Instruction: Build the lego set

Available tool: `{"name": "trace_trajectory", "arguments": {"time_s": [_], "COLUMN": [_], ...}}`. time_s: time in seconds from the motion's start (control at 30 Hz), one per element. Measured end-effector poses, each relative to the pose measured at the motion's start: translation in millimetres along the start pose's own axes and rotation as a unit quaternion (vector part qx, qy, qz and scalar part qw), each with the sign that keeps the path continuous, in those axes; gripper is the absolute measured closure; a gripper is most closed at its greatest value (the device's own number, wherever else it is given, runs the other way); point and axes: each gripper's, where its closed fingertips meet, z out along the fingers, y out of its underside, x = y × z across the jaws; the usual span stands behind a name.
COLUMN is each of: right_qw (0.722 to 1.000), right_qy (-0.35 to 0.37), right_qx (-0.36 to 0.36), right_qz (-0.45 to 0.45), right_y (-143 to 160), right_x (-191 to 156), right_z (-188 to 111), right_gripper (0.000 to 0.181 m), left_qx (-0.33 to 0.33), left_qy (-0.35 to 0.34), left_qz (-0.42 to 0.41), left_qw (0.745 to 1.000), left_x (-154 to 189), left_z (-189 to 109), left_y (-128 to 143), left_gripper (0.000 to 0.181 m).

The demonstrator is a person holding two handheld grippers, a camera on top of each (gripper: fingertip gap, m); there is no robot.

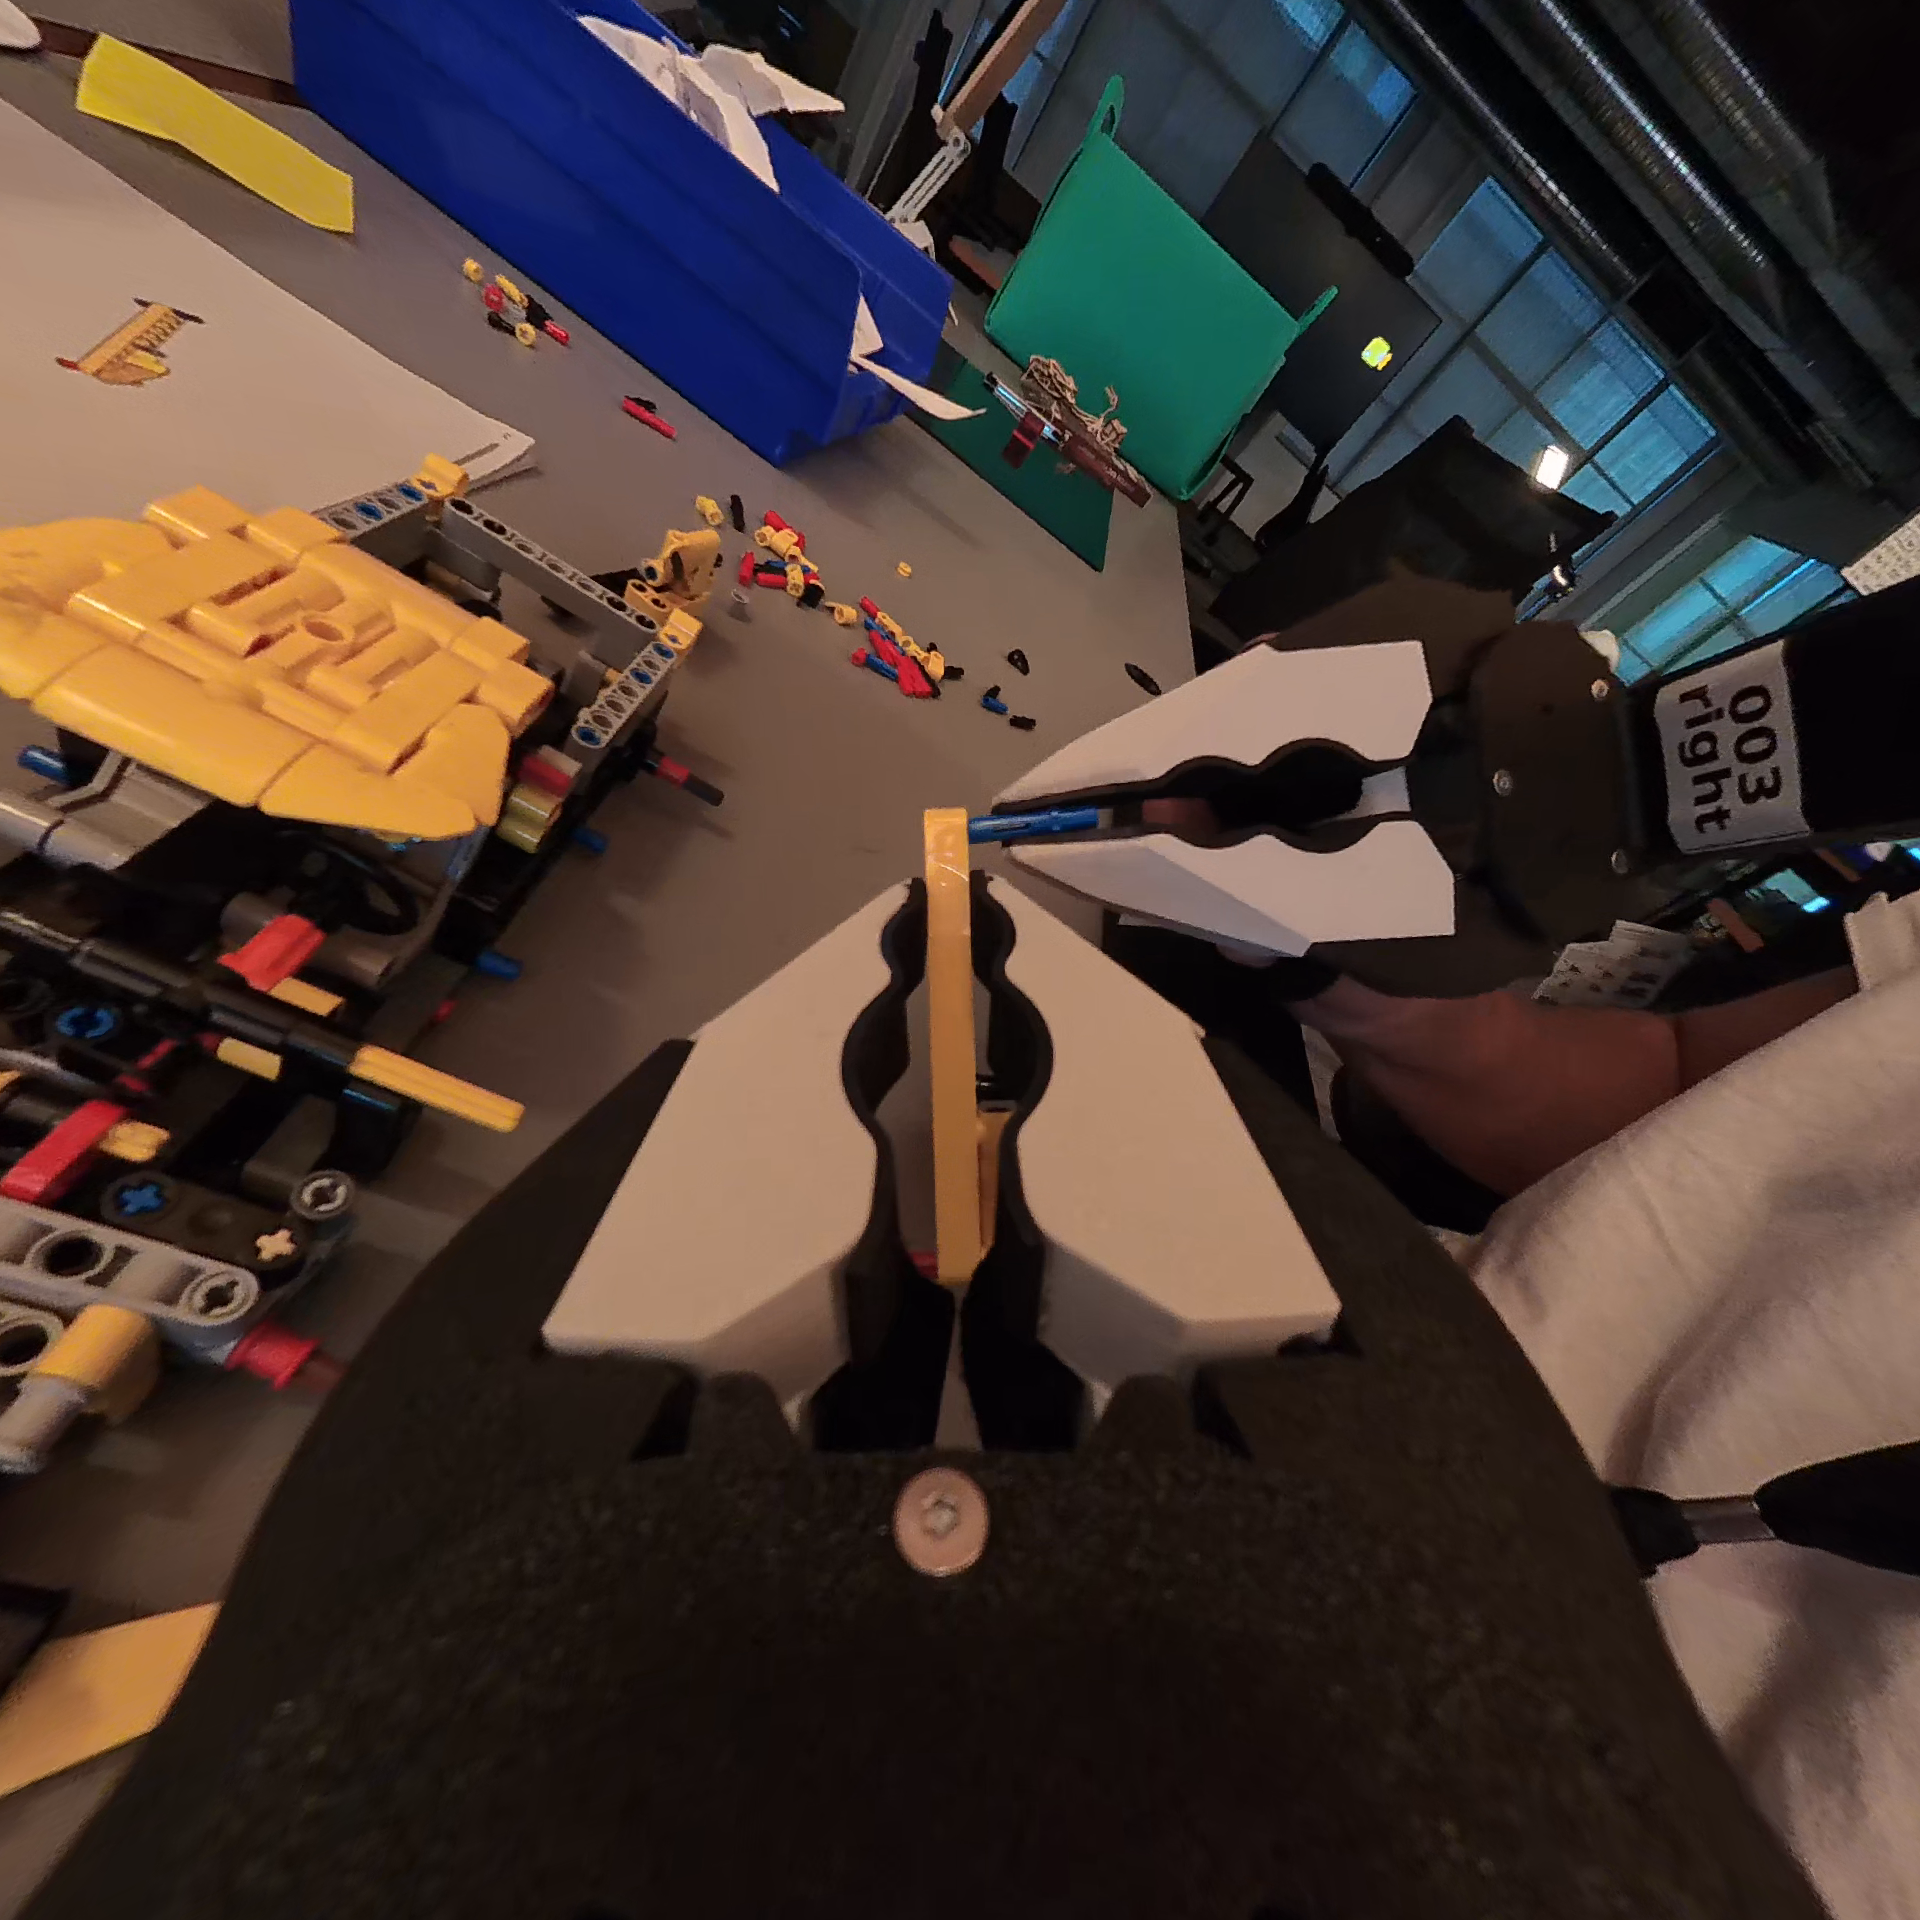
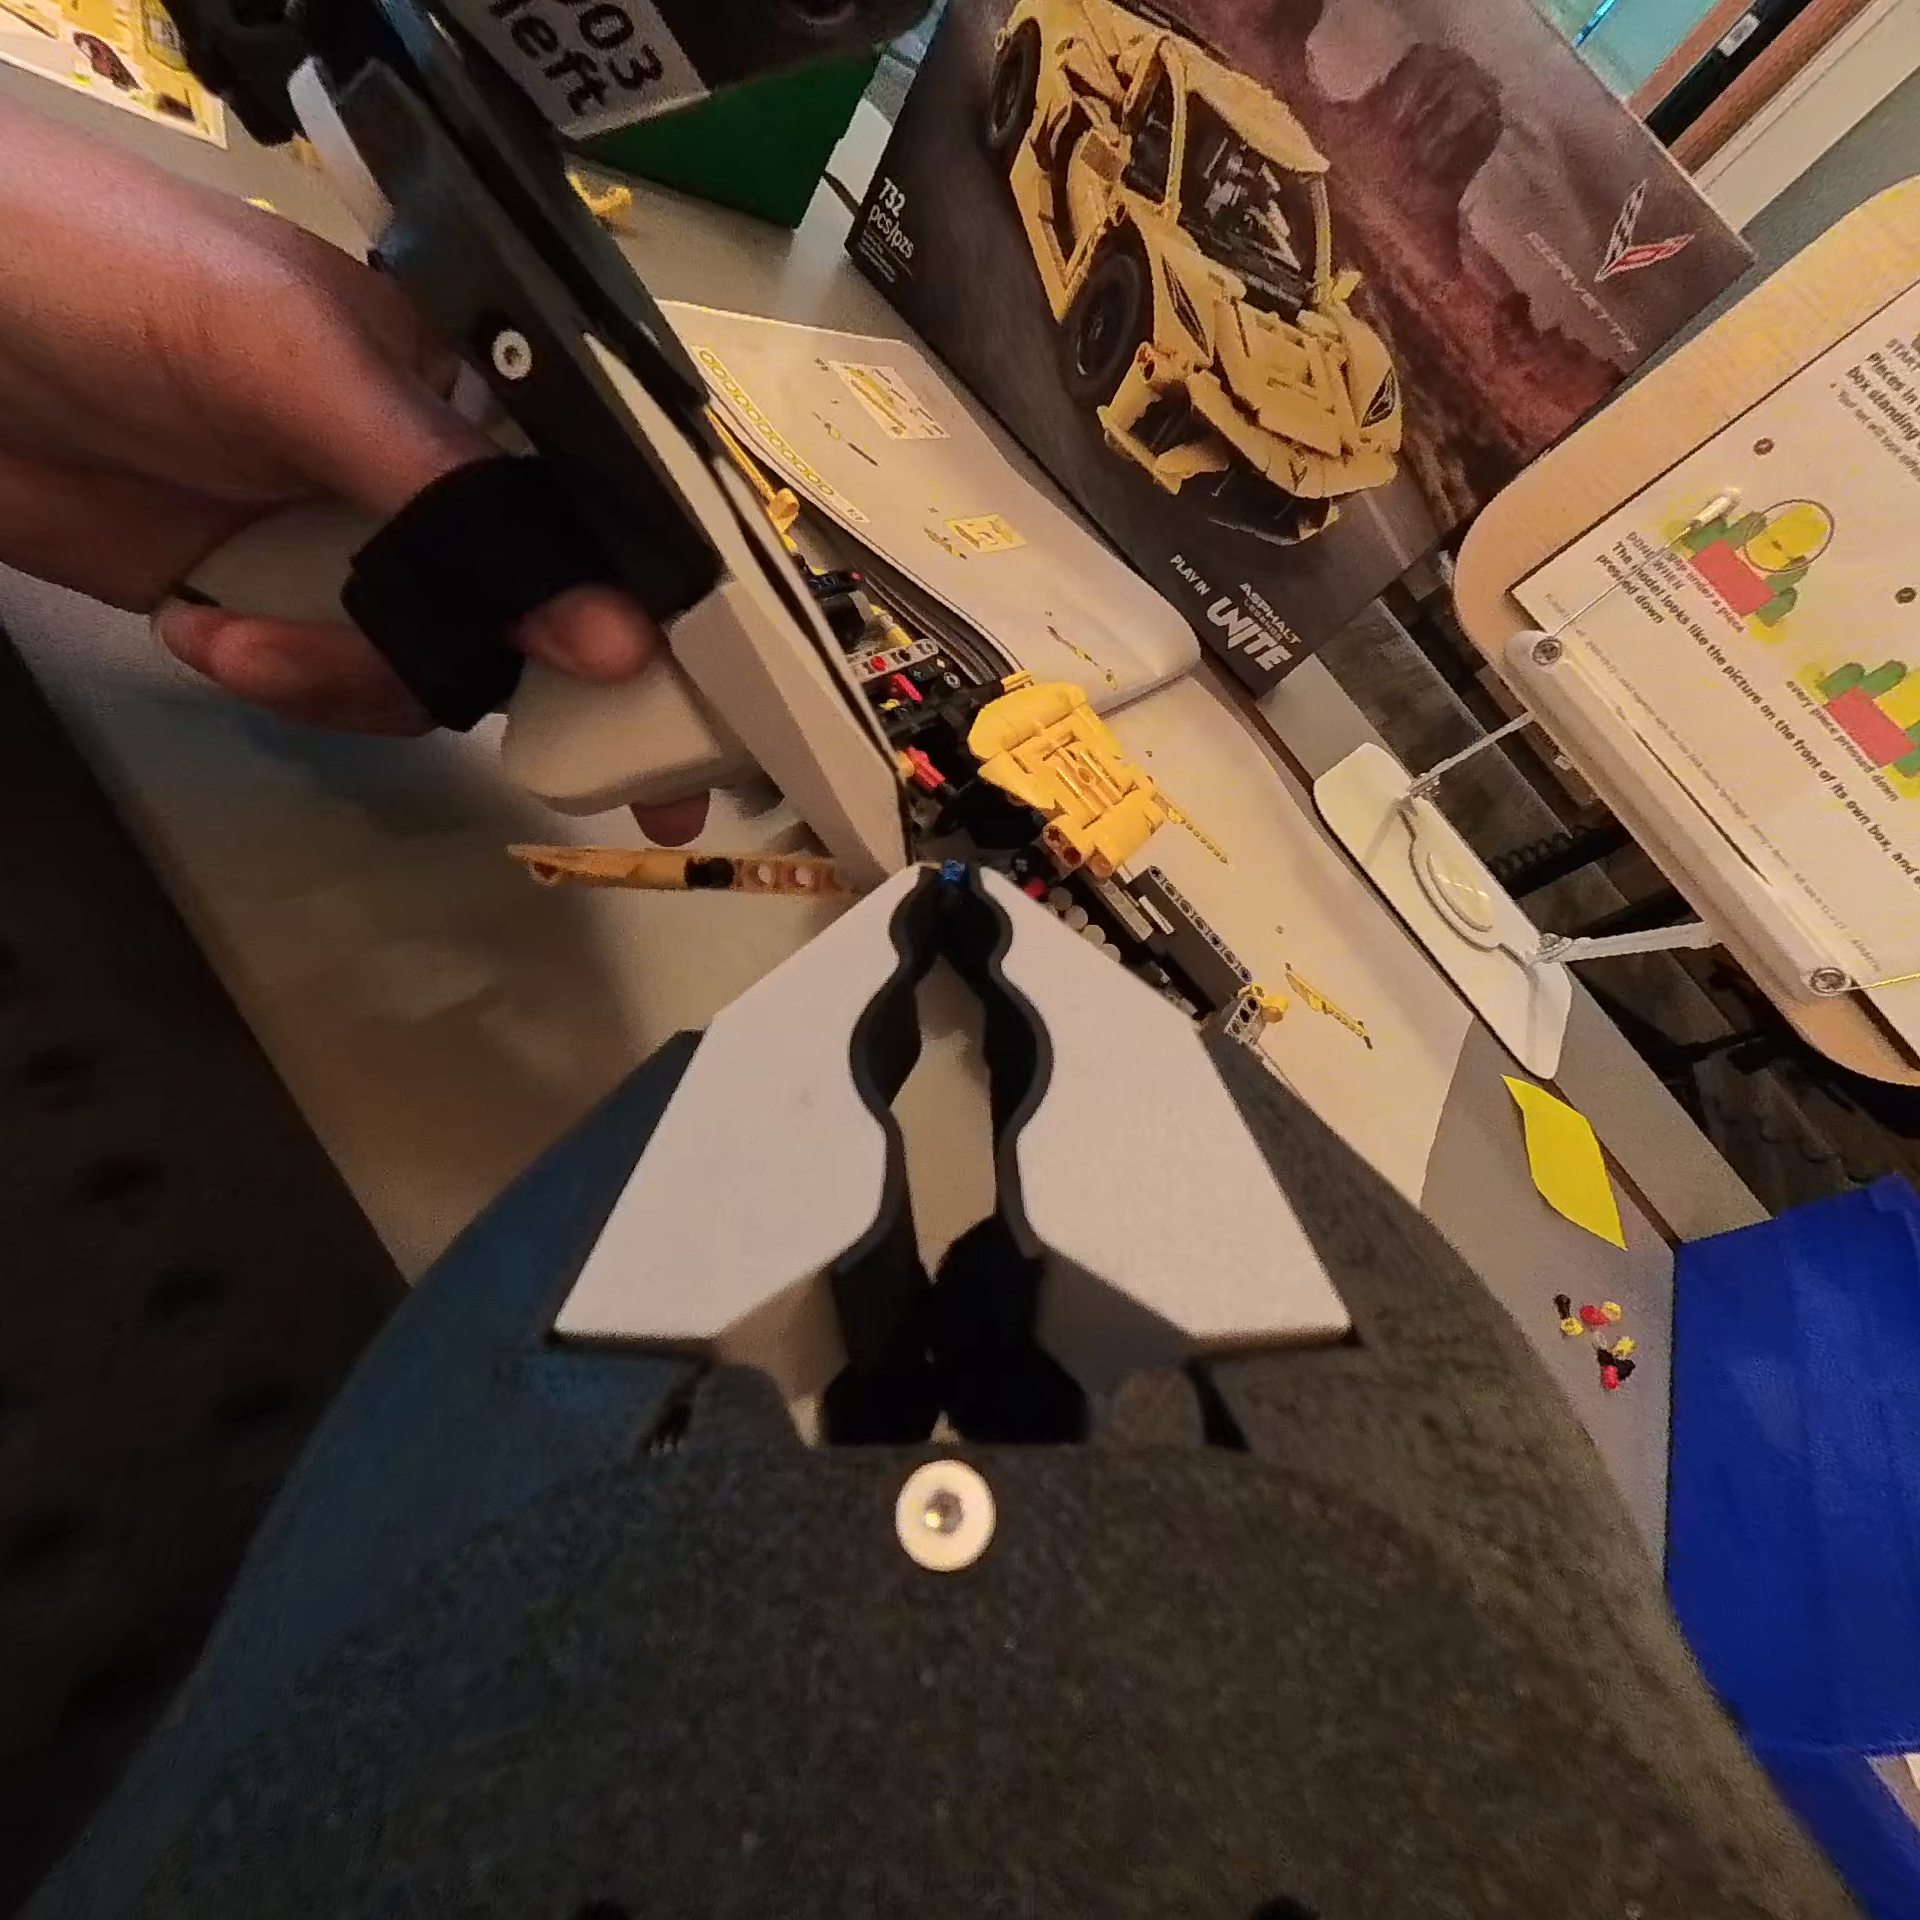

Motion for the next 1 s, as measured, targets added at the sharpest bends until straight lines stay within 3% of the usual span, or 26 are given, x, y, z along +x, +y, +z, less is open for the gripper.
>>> {"name": "trace_trajectory", "arguments": {"time_s": [0.37,0.73,0.87,0.93,1.0], "right_qw": [1.0,0.996,0.99,0.982,0.985], "right_qy": [0.004,0.046,0.021,-0.004,0.0], "right_qx": [0.001,0.044,0.067,0.085,0.087], "right_qz": [0.002,0.063,0.126,0.167,0.151], "right_y": [0,-9,-12,-14,-14], "right_x": [1,7,6,7,6], "right_z": [2,-5,-8,-10,-11], "right_gripper": [0.178,0.178,0.177,0.177,0.177], "left_qx": [0.0,0.022,0.014,0.019,0.023], "left_qy": [-0.017,-0.066,-0.11,-0.092,-0.073], "left_qz": [0.031,0.164,0.266,0.247,0.221], "left_qw": [0.999,0.984,0.958,0.965,0.972], "left_x": [0,9,12,15,16], "left_z": [-2,-4,-5,-6,-5], "left_y": [-2,-12,-13,-14,-13], "left_gripper": [0.174,0.173,0.174,0.173,0.173]}}
